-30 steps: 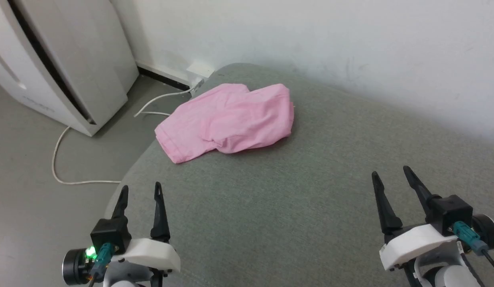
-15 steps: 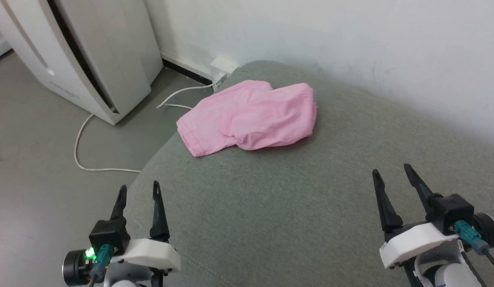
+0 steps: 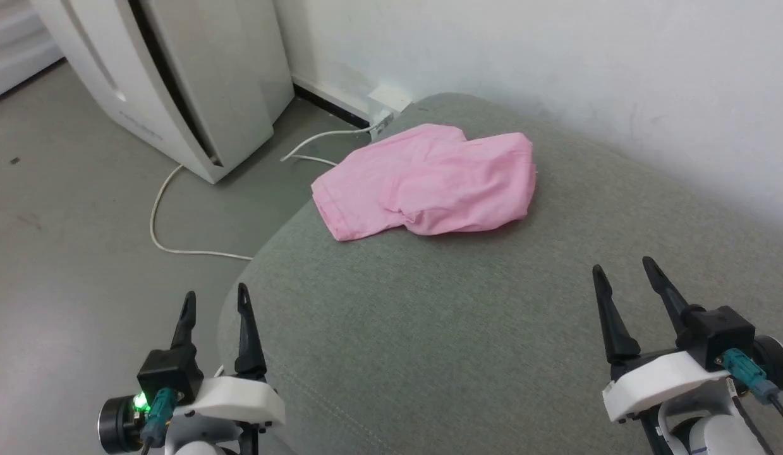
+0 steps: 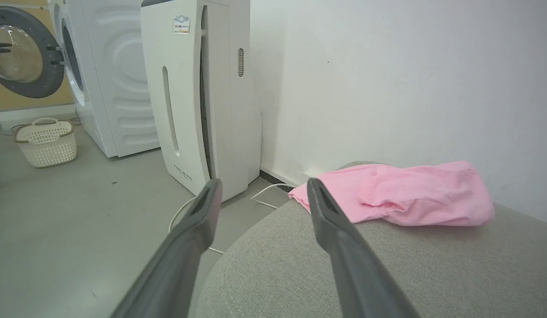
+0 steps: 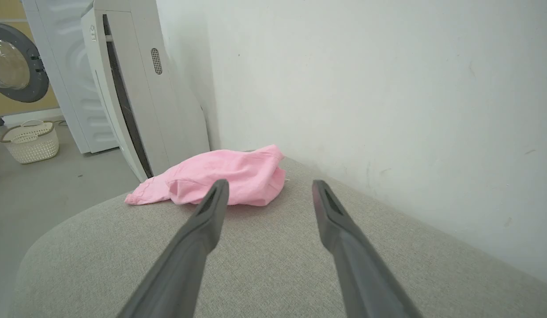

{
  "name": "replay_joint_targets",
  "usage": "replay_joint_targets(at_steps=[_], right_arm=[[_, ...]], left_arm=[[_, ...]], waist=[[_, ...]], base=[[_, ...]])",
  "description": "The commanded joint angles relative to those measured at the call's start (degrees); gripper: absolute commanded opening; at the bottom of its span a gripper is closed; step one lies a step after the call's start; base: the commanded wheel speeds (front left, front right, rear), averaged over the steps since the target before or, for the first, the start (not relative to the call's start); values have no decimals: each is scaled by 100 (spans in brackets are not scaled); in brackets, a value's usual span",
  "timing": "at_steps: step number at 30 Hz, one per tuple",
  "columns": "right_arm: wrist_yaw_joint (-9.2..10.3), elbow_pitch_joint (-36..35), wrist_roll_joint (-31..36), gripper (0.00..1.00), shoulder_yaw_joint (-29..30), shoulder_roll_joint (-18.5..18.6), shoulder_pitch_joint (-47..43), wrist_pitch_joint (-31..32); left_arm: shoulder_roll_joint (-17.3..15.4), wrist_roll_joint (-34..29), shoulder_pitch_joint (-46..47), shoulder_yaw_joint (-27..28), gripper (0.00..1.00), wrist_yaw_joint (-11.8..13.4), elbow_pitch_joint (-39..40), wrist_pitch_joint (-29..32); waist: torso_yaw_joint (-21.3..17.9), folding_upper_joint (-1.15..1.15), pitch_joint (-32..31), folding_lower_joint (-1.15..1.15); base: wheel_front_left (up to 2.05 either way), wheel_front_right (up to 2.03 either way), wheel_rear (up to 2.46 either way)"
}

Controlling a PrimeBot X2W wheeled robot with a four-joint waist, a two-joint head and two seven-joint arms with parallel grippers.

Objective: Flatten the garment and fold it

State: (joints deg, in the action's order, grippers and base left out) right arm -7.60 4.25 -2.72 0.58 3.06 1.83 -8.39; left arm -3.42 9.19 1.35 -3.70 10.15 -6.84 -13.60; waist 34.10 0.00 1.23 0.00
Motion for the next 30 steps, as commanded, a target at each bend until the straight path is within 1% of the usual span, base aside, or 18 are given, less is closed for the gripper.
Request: replay_joint_targets(at_steps=[1,9,11,14,16,18,24,30], right_arm=[[10,16,-51,100,13,-17,90,-68],[11,16,-61,100,-6,-18,122,-102],[11,-4,-47,100,-7,-18,131,-89],[11,-51,8,100,-2,-18,162,-43],[11,-102,78,100,-33,-18,221,17],[11,-178,158,100,-85,-18,321,88],[11,-511,424,100,-297,-16,736,296],[11,-782,484,100,-367,95,1061,367]], left_arm=[[-27,48,70,-14,100,47,-38,-56],[-20,126,85,-39,100,110,-62,-140],[-13,149,98,-52,100,110,-53,-140],[-1,277,263,-106,100,27,-109,-138],[1,397,522,-107,100,-75,-195,-124],[-4,523,858,-130,100,-216,-360,-6],[10,1055,2187,-114,100,-555,-905,522],[-53,1495,3617,-33,100,-689,-1760,1511]], waist=[[84,0,1,0],[270,0,68,0],[246,0,122,0],[183,0,257,0],[76,0,422,0],[-93,0,651,0],[-866,0,1640,0],[-1667,0,2513,0]], base=[[0,0,0],[0,0,0],[0,0,0],[0,0,0],[0,0,0],[0,0,0],[0,0,0],[0,0,0]])
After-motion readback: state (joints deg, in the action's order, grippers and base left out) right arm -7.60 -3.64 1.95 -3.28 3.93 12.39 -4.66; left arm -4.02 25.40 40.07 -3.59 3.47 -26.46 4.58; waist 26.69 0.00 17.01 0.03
